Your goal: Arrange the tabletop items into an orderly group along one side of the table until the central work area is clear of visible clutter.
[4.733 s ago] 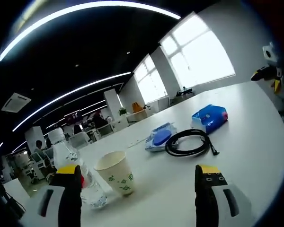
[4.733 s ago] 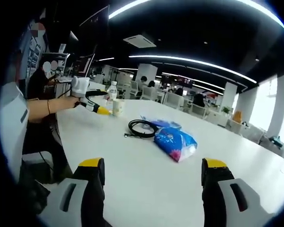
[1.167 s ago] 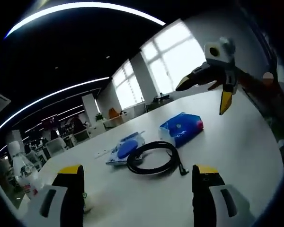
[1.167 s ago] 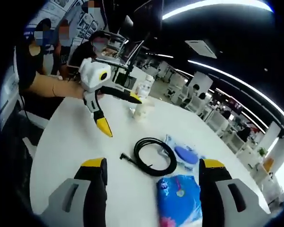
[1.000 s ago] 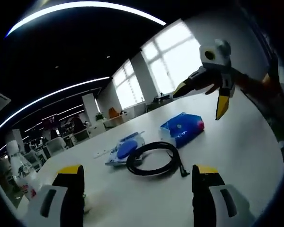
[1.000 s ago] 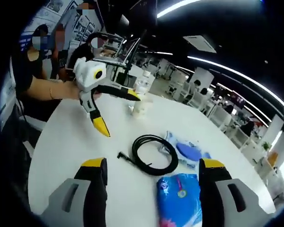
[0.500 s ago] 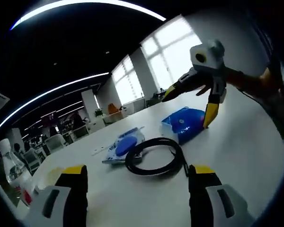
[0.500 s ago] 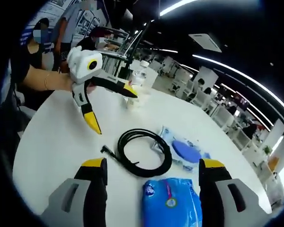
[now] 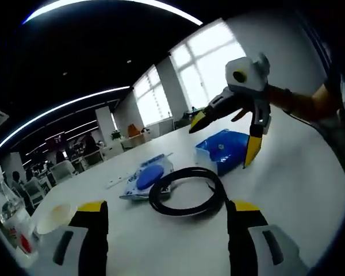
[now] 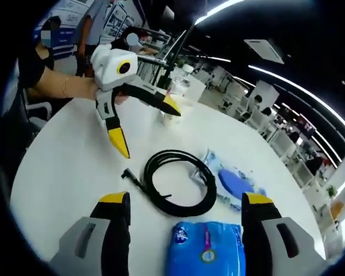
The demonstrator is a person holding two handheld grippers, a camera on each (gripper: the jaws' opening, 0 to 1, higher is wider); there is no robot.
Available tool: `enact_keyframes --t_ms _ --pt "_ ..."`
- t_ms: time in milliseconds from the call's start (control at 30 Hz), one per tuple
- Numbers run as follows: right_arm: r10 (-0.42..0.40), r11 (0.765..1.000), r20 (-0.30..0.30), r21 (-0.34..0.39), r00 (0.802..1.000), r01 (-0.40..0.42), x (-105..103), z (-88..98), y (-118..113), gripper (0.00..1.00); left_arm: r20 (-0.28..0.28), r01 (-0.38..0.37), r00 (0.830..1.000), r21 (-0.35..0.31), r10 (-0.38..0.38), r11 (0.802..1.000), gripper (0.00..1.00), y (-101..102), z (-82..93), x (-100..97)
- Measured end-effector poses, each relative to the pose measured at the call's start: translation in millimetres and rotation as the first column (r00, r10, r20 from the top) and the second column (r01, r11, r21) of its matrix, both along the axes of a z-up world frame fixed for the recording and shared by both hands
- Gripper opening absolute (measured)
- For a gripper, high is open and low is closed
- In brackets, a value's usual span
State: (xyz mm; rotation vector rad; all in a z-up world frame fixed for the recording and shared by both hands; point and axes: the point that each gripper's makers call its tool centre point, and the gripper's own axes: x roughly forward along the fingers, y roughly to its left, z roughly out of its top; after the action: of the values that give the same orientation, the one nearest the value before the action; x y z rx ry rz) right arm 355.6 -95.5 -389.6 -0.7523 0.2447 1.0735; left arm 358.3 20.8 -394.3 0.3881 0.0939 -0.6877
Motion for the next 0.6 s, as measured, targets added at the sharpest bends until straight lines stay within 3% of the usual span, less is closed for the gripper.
enact_keyframes --t_ms 400,600 --pt "0.017 1.000 -0.036 0.002 0.999 -0.017 10.1 -7.7 5.4 0.74 -0.013 0.002 1.000 -0.021 -0.002 1.000 0.83 -4.6 -0.7 10.0" --pt "0.049 0.997 -0.039 -0.057 0.998 -0.051 10.7 -17.7 7.7 0.74 -0.033 0.009 0.999 -0.002 -0.009 1.000 0.83 -6.6 -7.4 11.8"
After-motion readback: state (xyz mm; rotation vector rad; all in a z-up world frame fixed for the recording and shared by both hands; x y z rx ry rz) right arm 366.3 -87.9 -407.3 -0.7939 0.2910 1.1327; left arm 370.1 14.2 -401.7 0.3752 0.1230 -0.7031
